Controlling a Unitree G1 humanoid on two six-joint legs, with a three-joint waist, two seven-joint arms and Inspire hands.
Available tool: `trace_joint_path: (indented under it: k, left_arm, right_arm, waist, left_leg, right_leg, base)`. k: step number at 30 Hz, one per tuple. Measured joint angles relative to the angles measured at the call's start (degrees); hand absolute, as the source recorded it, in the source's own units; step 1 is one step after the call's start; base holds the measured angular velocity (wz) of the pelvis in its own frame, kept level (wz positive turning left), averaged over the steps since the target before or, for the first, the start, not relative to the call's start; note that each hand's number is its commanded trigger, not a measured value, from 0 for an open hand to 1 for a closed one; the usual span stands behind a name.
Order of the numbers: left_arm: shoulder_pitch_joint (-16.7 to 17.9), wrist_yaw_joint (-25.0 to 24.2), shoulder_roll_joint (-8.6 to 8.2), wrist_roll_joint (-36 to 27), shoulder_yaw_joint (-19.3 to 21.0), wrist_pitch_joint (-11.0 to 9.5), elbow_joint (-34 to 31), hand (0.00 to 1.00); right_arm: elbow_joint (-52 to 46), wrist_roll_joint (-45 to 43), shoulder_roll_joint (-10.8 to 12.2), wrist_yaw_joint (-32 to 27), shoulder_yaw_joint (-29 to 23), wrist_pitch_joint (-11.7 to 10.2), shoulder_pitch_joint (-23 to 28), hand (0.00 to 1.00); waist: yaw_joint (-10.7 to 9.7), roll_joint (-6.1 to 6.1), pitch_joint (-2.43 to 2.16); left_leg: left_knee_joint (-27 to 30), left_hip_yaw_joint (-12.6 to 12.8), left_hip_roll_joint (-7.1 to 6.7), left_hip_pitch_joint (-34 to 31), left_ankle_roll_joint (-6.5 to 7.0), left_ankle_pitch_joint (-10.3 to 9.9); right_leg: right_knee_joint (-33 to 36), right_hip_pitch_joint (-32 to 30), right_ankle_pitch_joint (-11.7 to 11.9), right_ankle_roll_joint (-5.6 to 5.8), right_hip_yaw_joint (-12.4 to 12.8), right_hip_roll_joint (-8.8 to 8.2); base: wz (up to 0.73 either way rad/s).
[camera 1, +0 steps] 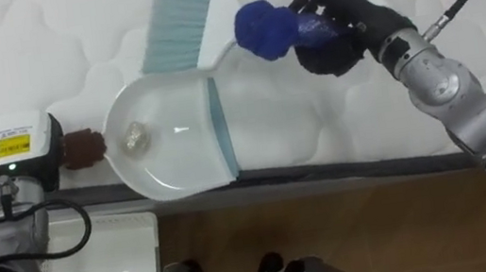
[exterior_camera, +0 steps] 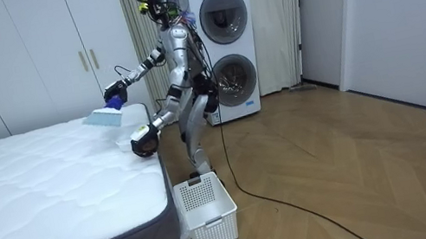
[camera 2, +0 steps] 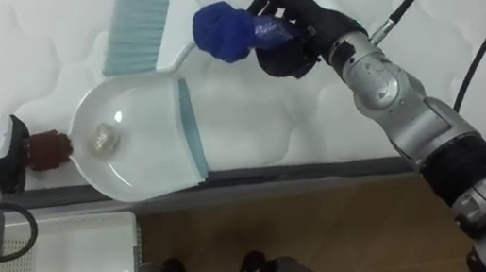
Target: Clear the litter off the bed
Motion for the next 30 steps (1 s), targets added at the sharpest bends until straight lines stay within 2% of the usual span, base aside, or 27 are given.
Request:
trace_joint_path:
  k: [1,2,3,4,6,12,15,16,17,20,22,23,25,27,29,30]
  left_arm:
    - [0.00,0.01,0.00,0.00,0.15,-0.23,0.25,1.00]
    - [0.00,0.01,0.00,-0.02,0.15,-0.25,0.25,1.00]
    - [0.00,0.03,-0.01,-0.01,0.15,-0.31,0.04,1.00]
    - [0.01,0.05,-0.12,-0.02,0.15,-0.34,-0.14,1.00]
    - [0.04,0.12,-0.28,-0.06,0.40,-0.44,-0.19,1.00]
    - [1.96,1.93,-0.33,-1.13,3.30,-2.58,-1.24,1.00]
    - [2.45,2.56,-0.47,-1.12,5.48,-3.80,-1.72,1.00]
    - [2.92,2.81,-0.60,-1.16,6.31,-4.18,-1.86,1.00]
    - [3.46,3.24,-1.01,-1.34,6.55,-4.21,-1.97,1.00]
    - [5.56,3.58,-3.13,-2.84,8.29,-4.21,-2.70,1.00]
    - [8.92,3.69,-4.56,-3.95,10.66,-4.35,-4.39,1.00]
    - [9.55,3.72,-4.73,-4.29,11.10,-4.54,-4.63,1.00]
    - [11.53,3.73,-6.12,-4.78,13.20,-4.73,-5.80,1.00]
    - [12.68,3.74,-7.59,-4.92,14.64,-5.19,-7.15,1.00]
    - [14.42,3.89,-8.96,-5.01,15.25,-6.09,-8.77,1.00]
    - [14.93,3.88,-9.16,-5.01,15.25,-6.24,-8.98,1.00]
  right_arm:
    - [0.75,1.13,-0.13,-0.10,-0.23,0.00,0.00,1.00]
    - [1.20,1.75,-0.12,-0.10,-0.47,-0.06,0.02,0.65]
    - [2.27,2.73,-0.11,-0.15,-1.28,-0.45,0.24,0.25]
    - [2.36,3.07,-0.11,-0.30,-2.82,-0.50,1.27,0.13]
    - [2.38,3.47,-0.11,-0.70,-4.84,-0.53,2.92,0.00]
    - [2.81,11.43,-0.11,-2.95,-10.22,-0.79,6.98,0.00]
    - [3.49,13.55,-0.12,-5.28,-13.75,-1.34,7.16,0.00]
    - [3.91,13.97,-0.11,-5.93,-14.20,-1.90,7.37,0.00]
    - [4.20,14.04,-0.04,-6.28,-15.00,-2.71,8.21,0.00]
    - [4.29,14.05,0.06,-6.95,-16.80,-2.84,10.31,0.00]
    - [4.27,14.53,0.88,-7.72,-18.37,-2.85,12.28,0.00]
    - [4.28,14.61,0.97,-7.86,-18.58,-2.85,12.49,0.00]
    - [4.37,14.78,1.48,-8.49,-20.06,-2.91,12.94,0.00]
    - [4.45,14.81,1.76,-8.88,-20.83,-3.03,12.94,0.00]
    - [3.77,14.87,2.00,-8.93,-21.94,-4.08,13.94,0.00]
    - [3.77,14.87,2.17,-8.98,-22.03,-4.18,14.01,0.00]
  waist:
    - [-0.04,0.00,0.00]
    - [-0.05,0.00,0.00]
    - [-0.03,0.01,0.00]
    - [0.09,0.01,-0.01]
    - [0.15,0.01,0.00]
    - [-0.49,0.15,-0.09]
    - [-0.65,0.42,-0.24]
    - [-0.89,0.72,-0.43]
    - [-1.03,1.26,-0.75]
    - [-1.04,2.72,-1.61]
    - [-0.80,3.45,-2.16]
    - [-0.89,3.44,-2.18]
    - [-1.16,3.46,-2.24]
    - [-1.02,3.37,-2.32]
    - [-0.95,3.12,-2.53]
    - [-0.91,3.12,-2.54]
  left_leg:
    - [-0.07,-0.03,-0.05,0.02,0.00,0.00]
    - [-0.09,-0.07,-0.07,0.03,0.00,0.00]
    - [-0.09,-0.10,-0.08,0.04,0.00,0.00]
    - [-0.08,-0.08,-0.11,0.04,0.00,0.00]
    - [-0.01,-0.06,-0.24,0.00,0.00,0.00]
    - [0.33,0.26,-0.36,0.13,0.11,-0.07]
    - [0.14,0.28,-0.27,0.59,0.10,-0.07]
    - [0.06,0.21,-0.26,1.28,0.10,-0.07]
    - [-0.10,0.13,-0.20,2.22,0.09,-0.08]
    - [-1.81,0.40,-0.41,4.87,0.12,-0.10]
    - [-3.91,1.46,-0.57,8.30,0.11,-0.11]
    - [-4.49,1.65,-0.70,9.06,0.02,-0.05]
    - [-6.42,1.74,-1.30,11.24,-0.41,0.46]
    - [-7.14,1.79,-1.25,12.00,-0.58,0.68]
    - [-8.24,1.65,-1.23,12.62,-0.79,1.05]
    - [-8.44,1.60,-1.15,12.92,-0.83,1.07]
  right_leg:
    - [-0.01,0.00,0.00,0.00,-0.01,-0.02]
    - [-0.02,0.00,0.00,0.00,-0.02,-0.02]
    - [-0.01,0.01,-0.01,0.01,-0.04,-0.03]
    - [-0.01,0.01,-0.02,0.03,-0.05,-0.07]
    - [0.23,-0.09,-0.13,0.15,0.00,-0.23]
    - [1.05,-0.25,-0.65,0.16,0.14,-0.66]
    - [0.84,0.24,-0.58,0.06,0.09,-0.57]
    - [0.60,1.03,-0.61,0.10,0.01,-0.50]
    - [0.09,2.15,-0.67,0.29,0.02,-0.25]
    - [-1.71,4.64,-0.30,0.88,0.22,0.06]
    - [-3.13,7.29,-0.13,1.04,0.67,0.11]
    - [-3.40,7.77,-0.10,1.10,0.86,0.11]
    - [-4.46,9.45,0.03,1.21,1.10,0.14]
    - [-5.17,10.20,0.13,1.12,0.99,0.35]
    - [-6.22,11.01,0.23,1.01,0.41,0.52]
    - [-6.61,11.38,0.27,1.02,0.37,0.70]
  base:
    - [0.00]
    - [0.00]
    - [0.00]
    - [0.00]
    - [0.00]
    - [0.00]
    - [0.00]
    - [0.04]
    - [0.05]
    - [-0.03]
    - [-0.16]
    - [-0.14]
    - [-0.03]
    - [0.00]
    - [0.07]
    - [0.04]
